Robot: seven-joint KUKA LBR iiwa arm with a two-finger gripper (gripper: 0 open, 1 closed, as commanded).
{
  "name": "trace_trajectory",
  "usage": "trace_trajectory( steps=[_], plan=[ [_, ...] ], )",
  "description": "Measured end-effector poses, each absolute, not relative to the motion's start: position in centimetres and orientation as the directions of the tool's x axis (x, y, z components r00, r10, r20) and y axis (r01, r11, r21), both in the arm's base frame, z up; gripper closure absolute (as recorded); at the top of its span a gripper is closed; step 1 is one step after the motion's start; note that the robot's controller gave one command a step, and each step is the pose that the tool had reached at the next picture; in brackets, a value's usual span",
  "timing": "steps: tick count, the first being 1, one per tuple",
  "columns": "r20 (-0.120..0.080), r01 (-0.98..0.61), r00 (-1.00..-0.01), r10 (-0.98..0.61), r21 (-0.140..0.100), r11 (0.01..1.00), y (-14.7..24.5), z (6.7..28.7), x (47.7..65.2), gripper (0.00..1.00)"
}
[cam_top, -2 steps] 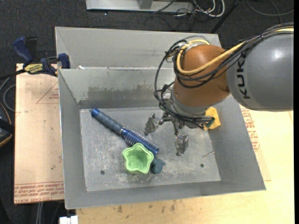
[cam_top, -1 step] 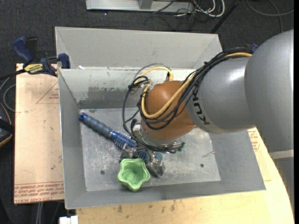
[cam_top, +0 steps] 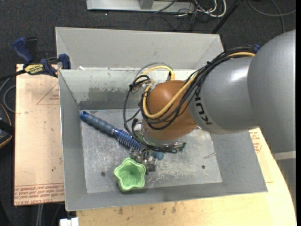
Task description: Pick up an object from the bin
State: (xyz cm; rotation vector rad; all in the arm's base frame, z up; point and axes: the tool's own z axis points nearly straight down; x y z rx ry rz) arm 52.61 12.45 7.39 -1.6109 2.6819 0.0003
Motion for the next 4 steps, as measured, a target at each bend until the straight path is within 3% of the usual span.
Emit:
trace_trajectory(
  steps=[1, 2, 3, 4],
  plan=[
    [-0.009, -0.845, -0.535, -0.845, -0.006, 0.535, 13.4, 18.6, 51.7, 1.0],
    [-0.003, -0.845, -0.535, -0.845, 0.0, 0.535, 13.4, 18.2, 51.6, 0.0],
    [0.001, -0.871, -0.491, -0.871, 0.005, 0.491, 13.3, 8.1, 50.9, 0.0],
    [-0.008, -0.871, -0.491, -0.871, -0.005, 0.491, 13.4, 8.6, 51.3, 1.0]
  ],
)
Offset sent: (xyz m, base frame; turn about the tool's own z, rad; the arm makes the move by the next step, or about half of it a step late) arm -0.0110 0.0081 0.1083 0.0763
